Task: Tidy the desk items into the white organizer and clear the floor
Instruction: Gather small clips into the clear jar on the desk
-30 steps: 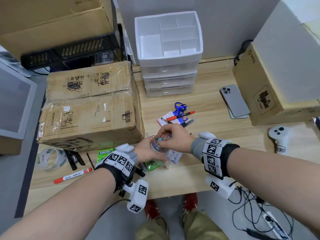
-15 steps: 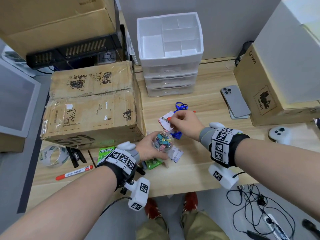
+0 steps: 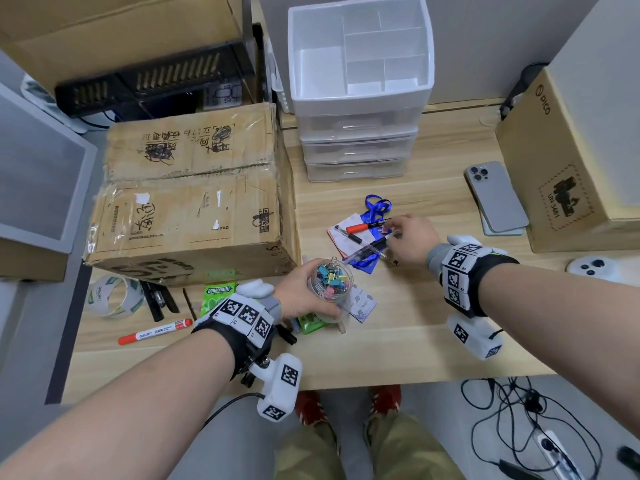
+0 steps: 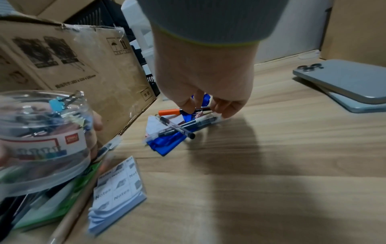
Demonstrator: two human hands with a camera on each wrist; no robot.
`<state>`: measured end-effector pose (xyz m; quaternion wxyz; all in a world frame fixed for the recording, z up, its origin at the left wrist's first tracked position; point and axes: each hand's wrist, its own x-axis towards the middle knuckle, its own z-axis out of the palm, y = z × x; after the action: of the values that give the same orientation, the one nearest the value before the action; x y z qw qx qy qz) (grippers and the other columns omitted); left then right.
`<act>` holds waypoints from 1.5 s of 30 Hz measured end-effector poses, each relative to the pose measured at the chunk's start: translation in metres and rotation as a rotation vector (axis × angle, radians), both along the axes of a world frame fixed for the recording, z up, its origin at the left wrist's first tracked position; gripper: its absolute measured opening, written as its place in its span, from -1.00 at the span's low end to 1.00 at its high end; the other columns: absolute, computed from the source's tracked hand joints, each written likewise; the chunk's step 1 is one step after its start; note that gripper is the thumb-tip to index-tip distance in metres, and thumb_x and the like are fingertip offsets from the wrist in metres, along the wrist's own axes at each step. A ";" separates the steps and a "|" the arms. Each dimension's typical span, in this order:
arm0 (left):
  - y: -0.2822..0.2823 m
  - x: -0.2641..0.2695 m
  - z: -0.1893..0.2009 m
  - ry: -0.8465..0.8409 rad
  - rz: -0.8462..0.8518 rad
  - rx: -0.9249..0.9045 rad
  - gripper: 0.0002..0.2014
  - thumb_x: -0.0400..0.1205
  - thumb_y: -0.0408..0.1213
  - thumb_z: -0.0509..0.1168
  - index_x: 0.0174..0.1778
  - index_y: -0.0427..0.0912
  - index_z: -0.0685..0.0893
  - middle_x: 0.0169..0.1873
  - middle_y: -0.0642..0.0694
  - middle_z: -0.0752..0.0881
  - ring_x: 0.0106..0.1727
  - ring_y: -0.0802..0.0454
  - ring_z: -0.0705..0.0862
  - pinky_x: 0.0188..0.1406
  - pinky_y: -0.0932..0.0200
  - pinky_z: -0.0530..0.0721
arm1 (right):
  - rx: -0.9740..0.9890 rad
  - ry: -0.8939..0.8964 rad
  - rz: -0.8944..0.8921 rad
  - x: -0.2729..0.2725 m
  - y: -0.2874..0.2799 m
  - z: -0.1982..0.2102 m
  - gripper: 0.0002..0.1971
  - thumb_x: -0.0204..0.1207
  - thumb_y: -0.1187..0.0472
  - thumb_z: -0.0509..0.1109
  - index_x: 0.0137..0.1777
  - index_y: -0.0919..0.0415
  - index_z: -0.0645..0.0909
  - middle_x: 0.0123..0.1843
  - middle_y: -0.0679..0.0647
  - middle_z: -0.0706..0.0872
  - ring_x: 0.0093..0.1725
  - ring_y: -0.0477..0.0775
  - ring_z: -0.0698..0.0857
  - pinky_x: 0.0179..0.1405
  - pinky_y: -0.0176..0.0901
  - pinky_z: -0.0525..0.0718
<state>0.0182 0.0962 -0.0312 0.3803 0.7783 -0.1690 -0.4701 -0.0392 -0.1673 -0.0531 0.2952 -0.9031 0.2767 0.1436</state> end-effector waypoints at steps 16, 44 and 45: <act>-0.012 0.002 0.007 -0.015 -0.009 0.023 -0.17 0.22 -0.38 0.75 0.39 0.01 0.56 0.15 0.05 0.77 0.19 0.11 0.74 0.26 0.22 0.68 | -0.149 0.091 0.055 0.019 0.004 -0.007 -0.92 0.46 0.20 0.27 -0.13 0.12 0.59 -0.13 0.11 0.73 -0.13 0.25 0.68 -0.16 -0.08 0.68; -0.020 -0.011 0.014 0.025 -0.004 -0.044 -0.14 0.04 -0.17 0.71 0.33 -0.04 0.63 0.09 -0.03 0.83 0.15 -0.01 0.81 0.27 -0.03 0.74 | 0.663 -0.007 0.123 -0.007 0.042 0.083 -0.83 0.37 0.07 0.64 -0.08 0.10 0.84 -0.37 -0.05 0.76 -0.42 -0.13 0.59 -0.41 -0.33 0.50; -0.020 -0.012 0.015 0.031 -0.012 -0.049 -0.12 0.04 -0.17 0.72 0.35 -0.04 0.63 0.09 -0.03 0.84 0.15 -0.01 0.81 0.29 -0.06 0.73 | 0.670 -0.005 0.109 -0.010 0.045 0.083 -0.81 0.39 0.01 0.61 -0.11 0.10 0.83 -0.34 0.00 0.78 -0.40 -0.07 0.60 -0.39 -0.25 0.49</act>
<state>0.0063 0.0766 -0.0163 0.3992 0.7603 -0.1790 -0.4802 -0.0492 -0.1220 0.0300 0.5682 -0.7697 0.1648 0.2399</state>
